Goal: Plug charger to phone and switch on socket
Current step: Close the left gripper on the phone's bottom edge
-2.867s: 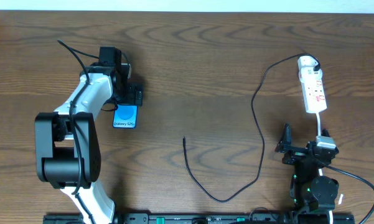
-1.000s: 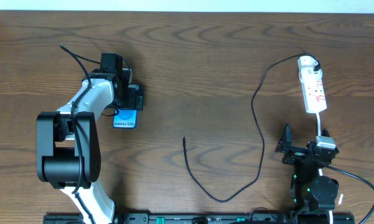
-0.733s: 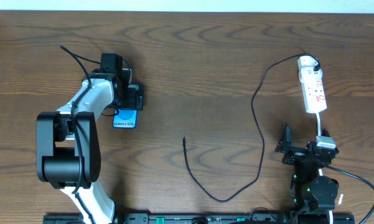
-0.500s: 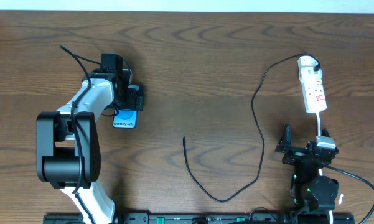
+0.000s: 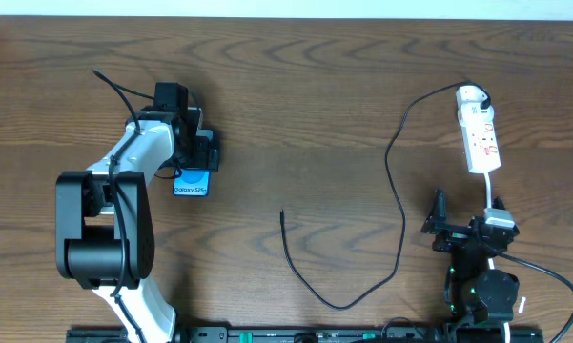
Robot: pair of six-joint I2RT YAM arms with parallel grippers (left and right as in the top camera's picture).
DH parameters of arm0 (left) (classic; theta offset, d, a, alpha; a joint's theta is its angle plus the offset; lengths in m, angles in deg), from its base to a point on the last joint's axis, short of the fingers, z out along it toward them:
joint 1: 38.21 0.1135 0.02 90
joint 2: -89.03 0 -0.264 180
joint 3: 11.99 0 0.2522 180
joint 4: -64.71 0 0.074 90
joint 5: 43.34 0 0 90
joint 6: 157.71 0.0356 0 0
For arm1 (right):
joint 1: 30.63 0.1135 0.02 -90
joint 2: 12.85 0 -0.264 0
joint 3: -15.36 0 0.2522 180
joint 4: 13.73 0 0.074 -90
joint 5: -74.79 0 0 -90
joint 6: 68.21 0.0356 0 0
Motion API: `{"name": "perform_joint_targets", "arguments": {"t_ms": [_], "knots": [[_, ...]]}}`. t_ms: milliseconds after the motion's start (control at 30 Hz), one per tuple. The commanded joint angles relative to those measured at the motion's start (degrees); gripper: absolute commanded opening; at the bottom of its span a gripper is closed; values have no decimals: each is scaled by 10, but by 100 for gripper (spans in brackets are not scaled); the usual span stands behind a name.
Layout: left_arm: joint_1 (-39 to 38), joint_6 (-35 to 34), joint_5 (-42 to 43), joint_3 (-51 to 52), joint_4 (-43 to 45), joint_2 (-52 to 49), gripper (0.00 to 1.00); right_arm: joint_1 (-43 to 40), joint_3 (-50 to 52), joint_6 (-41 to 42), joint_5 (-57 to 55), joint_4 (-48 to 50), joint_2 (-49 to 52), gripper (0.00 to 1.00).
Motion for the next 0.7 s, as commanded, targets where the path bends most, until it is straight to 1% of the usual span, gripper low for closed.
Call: {"name": "perform_joint_targets", "arguments": {"t_ms": [0,667], "knots": [[-2,8,-5,3,-4,-8,98,5,3,7,-5,0,-3,99],[-2,7,-5,3,-4,-44,98,5,3,7,-5,1,-3,99]]}}
